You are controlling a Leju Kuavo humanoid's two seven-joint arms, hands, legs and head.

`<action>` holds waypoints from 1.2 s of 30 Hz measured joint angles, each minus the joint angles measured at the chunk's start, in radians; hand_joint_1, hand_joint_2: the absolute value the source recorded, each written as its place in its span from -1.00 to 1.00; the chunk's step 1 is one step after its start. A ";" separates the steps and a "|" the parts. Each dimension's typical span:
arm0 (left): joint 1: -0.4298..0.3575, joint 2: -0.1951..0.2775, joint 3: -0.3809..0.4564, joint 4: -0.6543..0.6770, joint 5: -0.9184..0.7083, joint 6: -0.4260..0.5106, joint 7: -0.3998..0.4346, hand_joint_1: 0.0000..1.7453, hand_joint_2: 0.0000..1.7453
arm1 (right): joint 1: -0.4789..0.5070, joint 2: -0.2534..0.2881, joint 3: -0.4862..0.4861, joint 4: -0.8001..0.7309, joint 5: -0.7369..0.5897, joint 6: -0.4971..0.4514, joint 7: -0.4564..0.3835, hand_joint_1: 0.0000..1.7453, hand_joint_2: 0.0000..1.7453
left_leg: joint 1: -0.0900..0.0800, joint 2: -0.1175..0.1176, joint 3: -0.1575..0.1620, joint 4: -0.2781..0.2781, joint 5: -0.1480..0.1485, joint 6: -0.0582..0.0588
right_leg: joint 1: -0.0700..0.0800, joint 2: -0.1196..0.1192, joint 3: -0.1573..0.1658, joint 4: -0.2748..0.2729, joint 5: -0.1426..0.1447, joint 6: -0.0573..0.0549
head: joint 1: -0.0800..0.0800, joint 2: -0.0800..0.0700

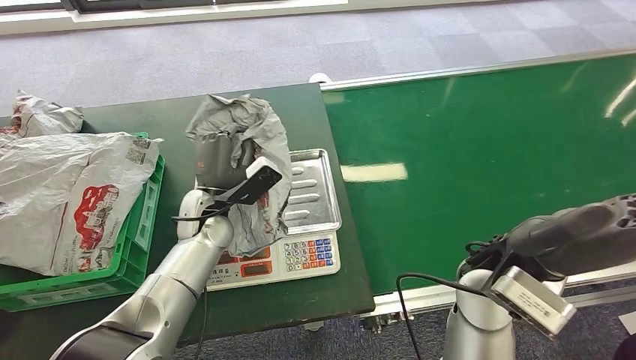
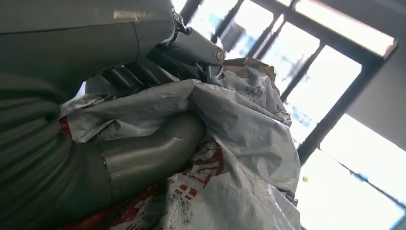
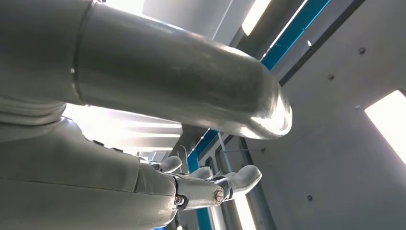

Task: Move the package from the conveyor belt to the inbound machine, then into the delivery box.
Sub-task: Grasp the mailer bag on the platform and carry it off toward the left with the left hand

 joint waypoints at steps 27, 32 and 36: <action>0.043 -0.041 0.771 -0.515 -0.269 0.018 -0.241 1.00 1.00 | 0.025 -0.005 -0.020 -0.006 -0.020 0.000 0.000 -1.00 -1.00 | 0.002 0.004 -0.001 0.000 0.000 -0.001 | 0.001 0.003 -0.002 0.000 0.000 -0.001 | 0.000 0.000; -0.009 0.000 1.056 -0.491 -0.555 0.017 -0.106 1.00 1.00 | 0.044 -0.007 -0.034 -0.028 -0.032 0.000 0.000 -1.00 -1.00 | 0.002 0.006 0.000 0.000 0.000 -0.001 | 0.002 0.006 -0.002 0.000 0.000 -0.001 | 0.000 0.000; -0.021 0.031 1.189 -0.443 -0.565 0.017 -0.059 0.88 1.00 | 0.055 -0.009 -0.042 -0.036 -0.038 0.000 0.000 -1.00 -1.00 | 0.002 0.005 0.000 0.000 0.000 -0.001 | 0.002 0.005 -0.002 0.000 0.000 -0.001 | 0.000 0.000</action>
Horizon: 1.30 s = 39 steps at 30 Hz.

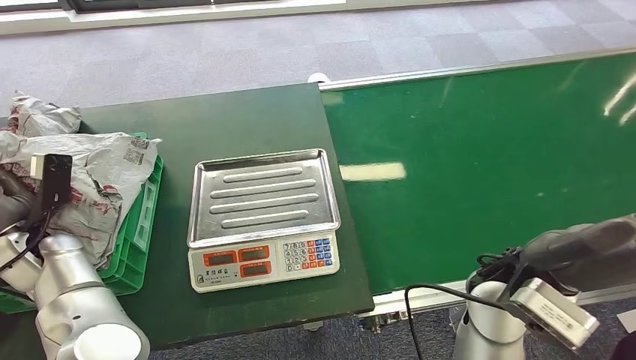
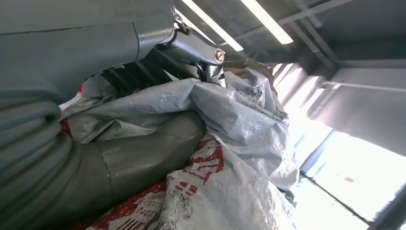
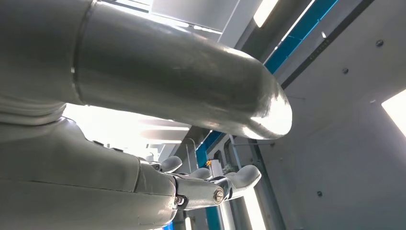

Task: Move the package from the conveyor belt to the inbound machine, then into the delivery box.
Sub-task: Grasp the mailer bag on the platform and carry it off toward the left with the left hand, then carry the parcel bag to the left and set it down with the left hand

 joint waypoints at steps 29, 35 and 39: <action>-0.066 0.020 0.193 0.135 0.330 0.000 -0.243 -1.00 -1.00 | 0.019 -0.002 -0.014 -0.008 0.021 0.000 0.000 -1.00 -1.00 | 0.000 -0.001 0.000 0.000 0.000 0.000 | 0.000 0.000 0.000 0.000 0.000 0.000 | 0.000 0.000; 0.004 0.019 0.074 0.055 0.688 -0.014 -0.244 -1.00 -1.00 | 0.019 -0.002 -0.012 -0.007 0.030 0.000 0.000 -1.00 -1.00 | 0.000 0.003 0.001 0.000 -0.001 -0.001 | 0.000 0.002 0.000 0.000 0.000 0.000 | 0.000 0.000; 0.160 0.028 -0.338 -0.213 1.307 -0.187 -0.246 -1.00 1.00 | 0.018 -0.002 -0.012 0.004 0.032 0.001 0.002 -1.00 -0.50 | 0.002 -0.004 -0.001 0.001 -0.001 -0.001 | 0.003 -0.005 0.001 0.000 -0.001 0.000 | 0.000 0.000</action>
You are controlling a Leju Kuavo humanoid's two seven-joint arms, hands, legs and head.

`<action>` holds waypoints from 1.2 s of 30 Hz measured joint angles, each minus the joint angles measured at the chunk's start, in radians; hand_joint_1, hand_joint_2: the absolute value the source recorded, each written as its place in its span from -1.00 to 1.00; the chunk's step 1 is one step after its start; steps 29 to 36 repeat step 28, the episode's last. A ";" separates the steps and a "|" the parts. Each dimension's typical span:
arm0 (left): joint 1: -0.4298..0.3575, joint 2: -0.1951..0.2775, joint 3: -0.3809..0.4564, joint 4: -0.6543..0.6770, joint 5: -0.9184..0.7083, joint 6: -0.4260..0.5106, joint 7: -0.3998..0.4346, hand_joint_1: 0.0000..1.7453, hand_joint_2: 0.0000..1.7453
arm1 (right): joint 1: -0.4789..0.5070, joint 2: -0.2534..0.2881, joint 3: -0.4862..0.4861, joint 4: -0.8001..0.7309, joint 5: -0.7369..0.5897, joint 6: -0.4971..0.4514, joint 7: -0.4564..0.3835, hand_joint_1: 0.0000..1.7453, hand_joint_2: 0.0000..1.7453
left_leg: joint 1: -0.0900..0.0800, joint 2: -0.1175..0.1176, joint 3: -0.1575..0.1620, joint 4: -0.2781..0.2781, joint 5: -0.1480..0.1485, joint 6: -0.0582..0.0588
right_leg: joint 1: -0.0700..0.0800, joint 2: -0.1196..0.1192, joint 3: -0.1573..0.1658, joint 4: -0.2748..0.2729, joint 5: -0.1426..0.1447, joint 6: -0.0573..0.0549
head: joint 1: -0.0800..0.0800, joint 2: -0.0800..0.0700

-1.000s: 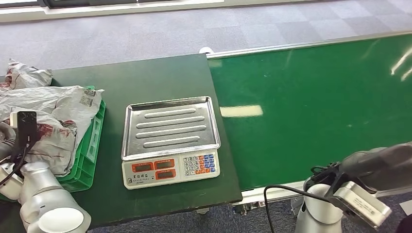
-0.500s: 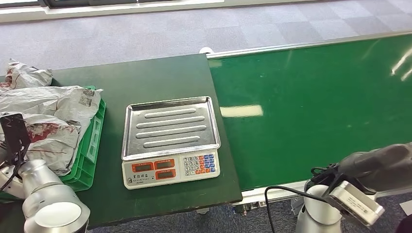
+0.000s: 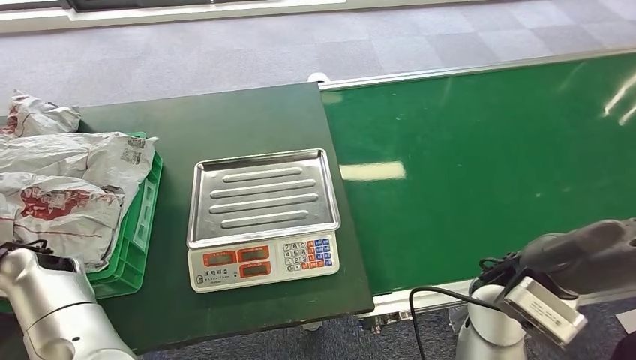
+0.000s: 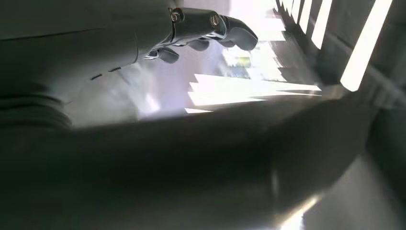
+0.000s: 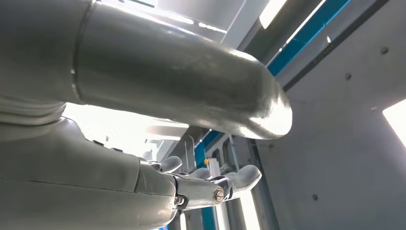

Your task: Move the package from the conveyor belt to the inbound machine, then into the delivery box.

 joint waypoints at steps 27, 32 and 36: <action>0.424 -0.065 -1.063 -0.338 0.084 -0.831 0.005 -1.00 1.00 | 0.160 -0.107 0.416 0.166 -0.426 0.374 -0.002 -1.00 1.00 | -0.003 -0.003 0.001 -0.001 -0.004 0.002 | -0.004 -0.003 0.003 -0.001 -0.004 0.002 | 0.000 0.000; 0.427 -0.065 -1.064 -0.338 0.083 -0.829 0.005 -1.00 1.00 | 0.161 -0.108 0.417 0.166 -0.426 0.374 -0.002 -1.00 1.00 | -0.003 -0.003 0.001 -0.001 -0.004 0.002 | -0.004 -0.003 0.003 -0.001 -0.004 0.002 | 0.000 0.000; 0.427 -0.065 -1.064 -0.338 0.083 -0.829 0.005 -1.00 1.00 | 0.161 -0.108 0.417 0.166 -0.426 0.374 -0.002 -1.00 1.00 | -0.003 -0.003 0.001 -0.001 -0.004 0.002 | -0.004 -0.003 0.003 -0.001 -0.004 0.002 | 0.000 0.000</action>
